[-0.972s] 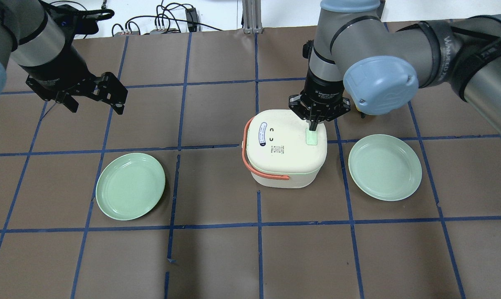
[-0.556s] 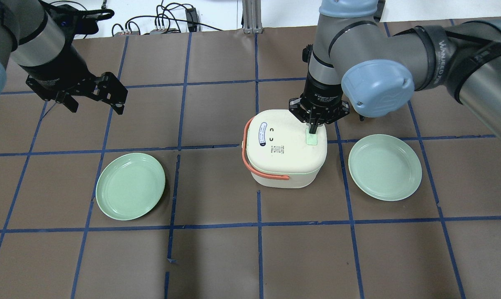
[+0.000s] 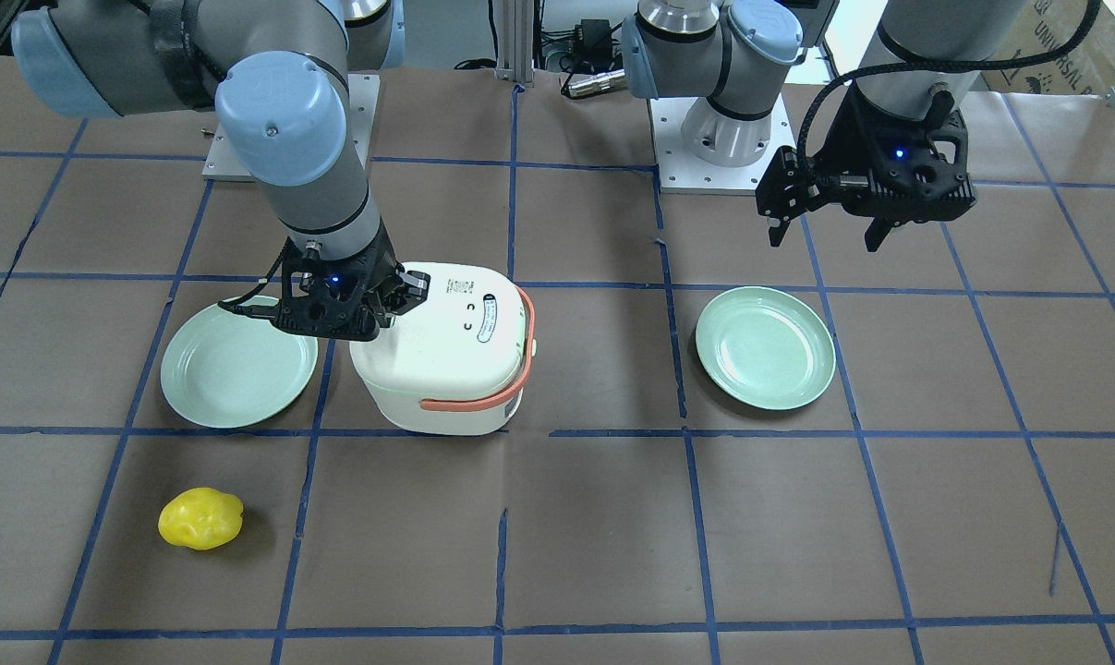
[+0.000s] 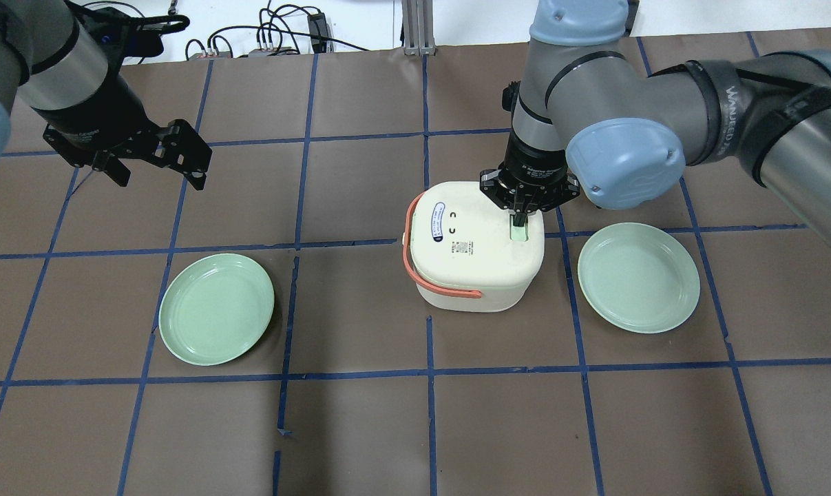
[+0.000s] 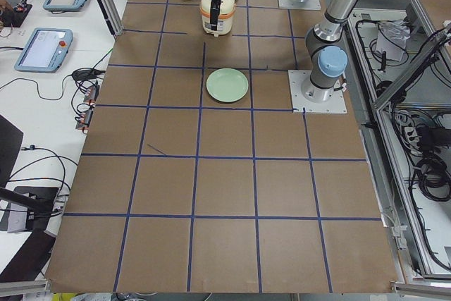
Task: Press rice cooker button
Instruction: 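Press down on the green button with the right gripper fingertips, then lift the right gripper up and away from the cooker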
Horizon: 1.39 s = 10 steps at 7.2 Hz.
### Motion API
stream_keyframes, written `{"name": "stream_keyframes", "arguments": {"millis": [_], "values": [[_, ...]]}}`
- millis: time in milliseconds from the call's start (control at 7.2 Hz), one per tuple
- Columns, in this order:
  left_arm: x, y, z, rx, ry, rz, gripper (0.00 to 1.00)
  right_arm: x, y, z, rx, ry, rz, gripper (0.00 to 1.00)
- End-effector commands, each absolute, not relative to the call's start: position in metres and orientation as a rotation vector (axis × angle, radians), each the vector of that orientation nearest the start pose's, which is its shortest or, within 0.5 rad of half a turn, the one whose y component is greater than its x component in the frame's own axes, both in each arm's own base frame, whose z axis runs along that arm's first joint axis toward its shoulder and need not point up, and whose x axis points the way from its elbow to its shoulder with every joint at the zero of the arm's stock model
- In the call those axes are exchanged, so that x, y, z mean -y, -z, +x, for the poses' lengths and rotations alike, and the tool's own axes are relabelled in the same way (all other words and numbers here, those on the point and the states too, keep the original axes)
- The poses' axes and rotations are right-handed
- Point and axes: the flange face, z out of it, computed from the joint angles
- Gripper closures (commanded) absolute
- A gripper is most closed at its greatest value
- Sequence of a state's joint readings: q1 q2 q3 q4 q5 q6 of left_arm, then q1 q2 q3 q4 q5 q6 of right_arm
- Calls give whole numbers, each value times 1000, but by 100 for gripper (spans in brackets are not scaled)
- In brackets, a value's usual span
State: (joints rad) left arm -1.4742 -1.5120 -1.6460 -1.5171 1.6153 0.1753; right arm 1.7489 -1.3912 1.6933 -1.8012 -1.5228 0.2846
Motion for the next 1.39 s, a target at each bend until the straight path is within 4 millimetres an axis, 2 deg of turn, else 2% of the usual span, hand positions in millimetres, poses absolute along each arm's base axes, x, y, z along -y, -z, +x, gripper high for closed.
{"name": "stream_keyframes", "arguments": {"millis": [0,139,278,417,556,694,833,1250], "values": [[481,-484,-83,-3090,47,120,0,510,-414,233,-3104,-61,182,64],[481,-484,-83,-3090,47,120,0,511,-465,228,-3129,-18,187,47],[481,-484,-83,-3090,47,120,0,515,-505,217,-3151,10,177,17],[481,-484,-83,-3090,47,120,0,521,-521,204,-3150,42,122,1],[481,-484,-83,-3090,47,122,0,529,-523,177,-3153,40,6,0],[481,-484,-83,-3090,47,122,0,537,-524,141,-3147,39,-24,0],[481,-484,-83,-3090,47,122,0,538,-523,128,-3142,12,5,0],[480,-485,-83,-3090,49,120,0,526,-512,133,-3140,-31,10,0]]}}
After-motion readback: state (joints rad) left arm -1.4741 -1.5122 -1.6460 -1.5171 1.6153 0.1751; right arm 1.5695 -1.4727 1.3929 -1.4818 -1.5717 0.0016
